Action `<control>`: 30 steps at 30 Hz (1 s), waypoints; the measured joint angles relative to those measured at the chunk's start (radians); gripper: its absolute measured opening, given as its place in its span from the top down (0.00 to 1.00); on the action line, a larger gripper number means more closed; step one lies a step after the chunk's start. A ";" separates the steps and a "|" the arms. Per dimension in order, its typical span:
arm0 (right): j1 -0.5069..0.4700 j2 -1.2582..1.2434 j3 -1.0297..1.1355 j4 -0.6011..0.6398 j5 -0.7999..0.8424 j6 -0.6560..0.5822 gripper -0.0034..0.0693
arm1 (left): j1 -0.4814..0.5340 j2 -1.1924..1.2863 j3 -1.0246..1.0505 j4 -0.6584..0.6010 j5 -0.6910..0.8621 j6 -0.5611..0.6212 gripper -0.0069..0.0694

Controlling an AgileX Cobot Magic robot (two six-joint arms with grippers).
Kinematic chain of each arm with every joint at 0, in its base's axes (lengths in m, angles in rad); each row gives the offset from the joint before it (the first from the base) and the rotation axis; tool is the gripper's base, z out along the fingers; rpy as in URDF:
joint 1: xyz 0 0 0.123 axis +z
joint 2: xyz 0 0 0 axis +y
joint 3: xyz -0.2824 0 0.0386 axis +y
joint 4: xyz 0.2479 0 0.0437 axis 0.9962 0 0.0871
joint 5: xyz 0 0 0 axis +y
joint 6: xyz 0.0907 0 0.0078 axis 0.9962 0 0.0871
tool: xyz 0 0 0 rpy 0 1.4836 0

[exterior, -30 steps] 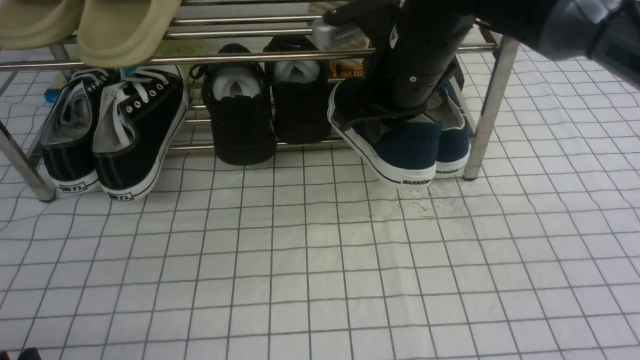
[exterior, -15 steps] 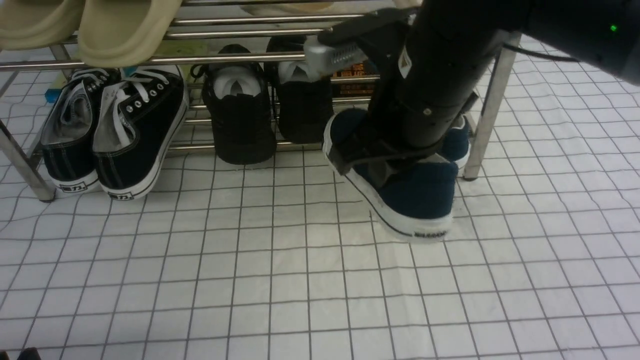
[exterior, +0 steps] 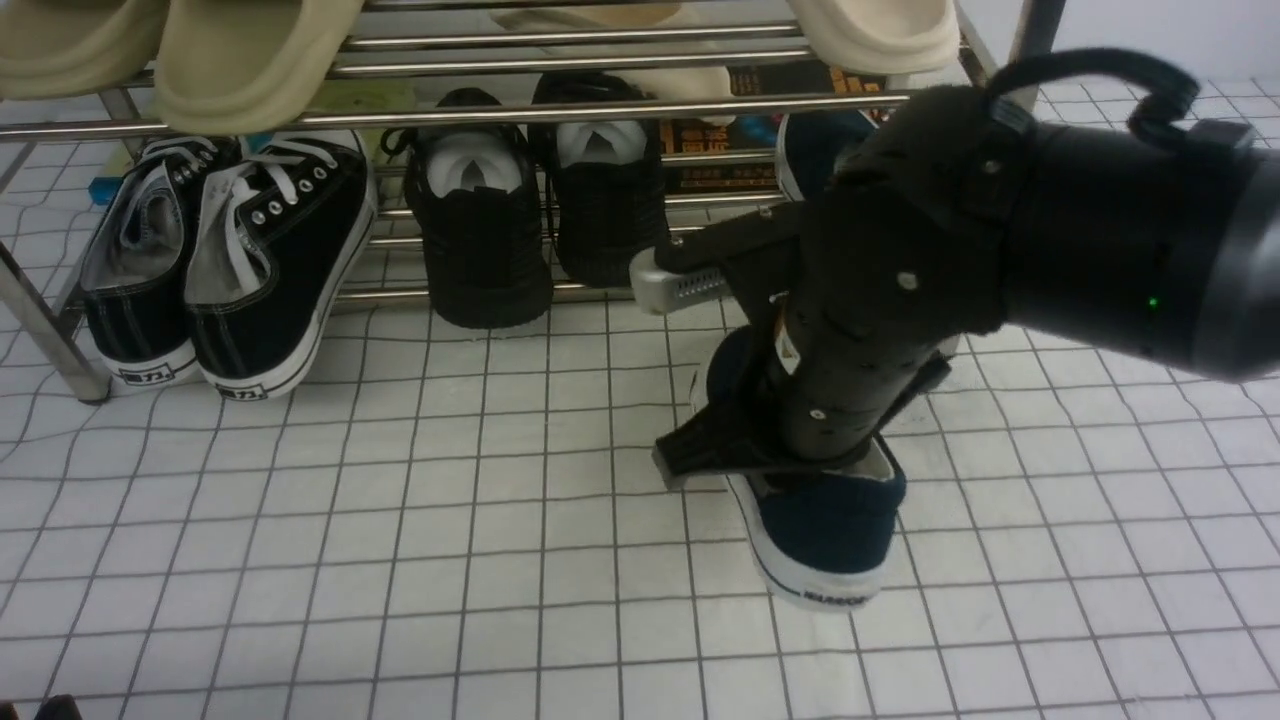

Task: Take the shoes off the shelf with your hand from the white checkered tablecloth.

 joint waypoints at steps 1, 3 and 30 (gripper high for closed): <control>0.000 0.010 0.000 -0.026 -0.031 0.025 0.90 | 0.000 0.000 0.000 0.000 0.000 0.000 0.60; 0.000 0.030 0.001 -0.066 -0.067 0.076 0.90 | 0.000 0.000 0.000 0.000 0.000 0.000 0.60; -0.279 0.101 -0.273 0.083 0.050 -0.304 0.93 | 0.000 0.000 0.000 0.000 0.000 0.000 0.60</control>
